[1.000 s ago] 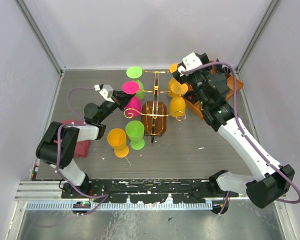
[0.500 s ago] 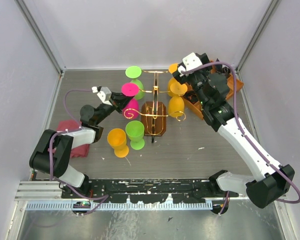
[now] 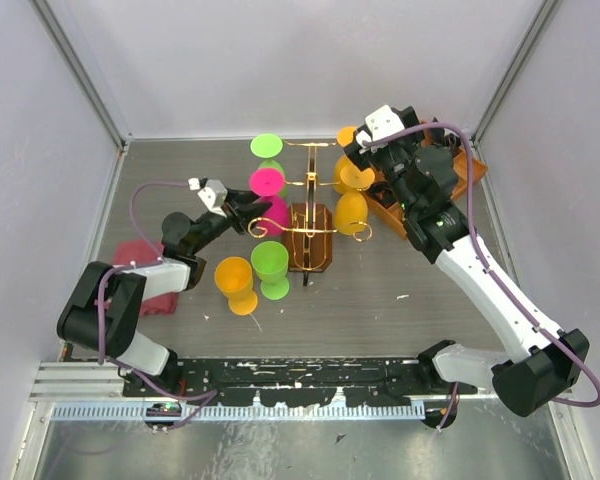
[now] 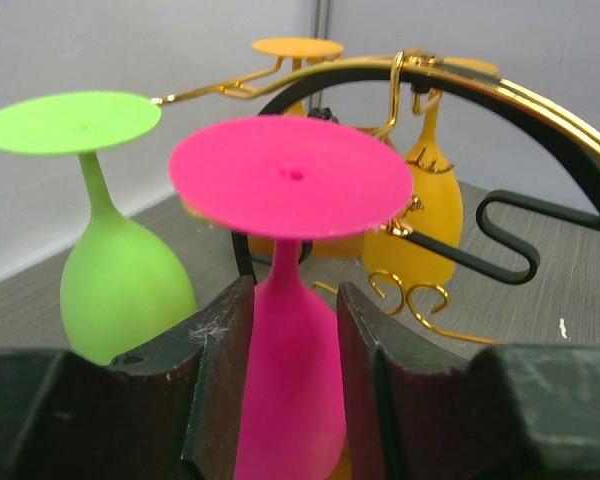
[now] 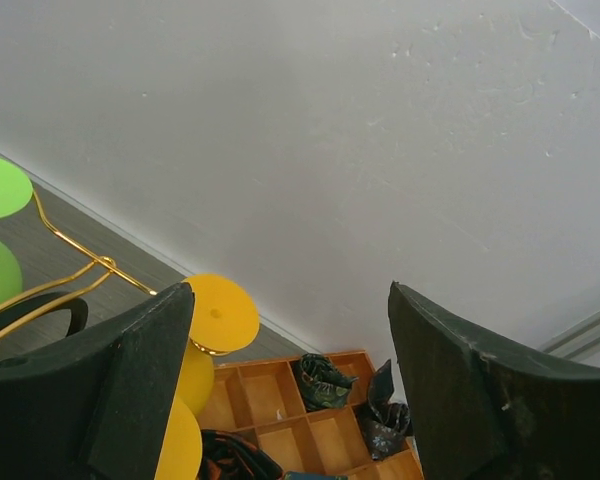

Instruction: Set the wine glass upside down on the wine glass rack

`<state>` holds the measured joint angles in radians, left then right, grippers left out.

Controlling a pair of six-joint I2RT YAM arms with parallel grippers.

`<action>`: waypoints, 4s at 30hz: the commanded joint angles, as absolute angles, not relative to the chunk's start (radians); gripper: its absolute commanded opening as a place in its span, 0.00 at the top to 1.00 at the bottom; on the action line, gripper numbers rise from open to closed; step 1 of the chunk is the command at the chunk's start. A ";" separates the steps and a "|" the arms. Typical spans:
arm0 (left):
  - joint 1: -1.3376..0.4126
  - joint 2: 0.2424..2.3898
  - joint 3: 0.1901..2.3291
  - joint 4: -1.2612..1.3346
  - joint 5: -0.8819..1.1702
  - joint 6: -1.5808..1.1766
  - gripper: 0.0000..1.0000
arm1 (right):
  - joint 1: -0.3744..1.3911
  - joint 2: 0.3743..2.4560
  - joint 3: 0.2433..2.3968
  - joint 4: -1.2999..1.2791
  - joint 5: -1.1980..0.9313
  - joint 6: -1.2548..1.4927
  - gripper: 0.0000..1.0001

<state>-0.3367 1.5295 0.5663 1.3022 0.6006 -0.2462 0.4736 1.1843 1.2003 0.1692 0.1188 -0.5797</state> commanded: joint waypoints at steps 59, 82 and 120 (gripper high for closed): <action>-0.339 1.188 1.139 -1.067 0.372 0.197 0.30 | 0.074 1.173 1.302 -0.321 0.191 0.153 0.07; -0.322 1.178 1.140 -0.948 0.120 0.194 1.00 | 0.074 1.147 1.320 -0.312 0.140 0.144 0.07; -0.494 1.420 1.810 -0.151 0.234 0.074 1.00 | 0.317 1.271 1.208 0.560 -0.335 0.248 0.07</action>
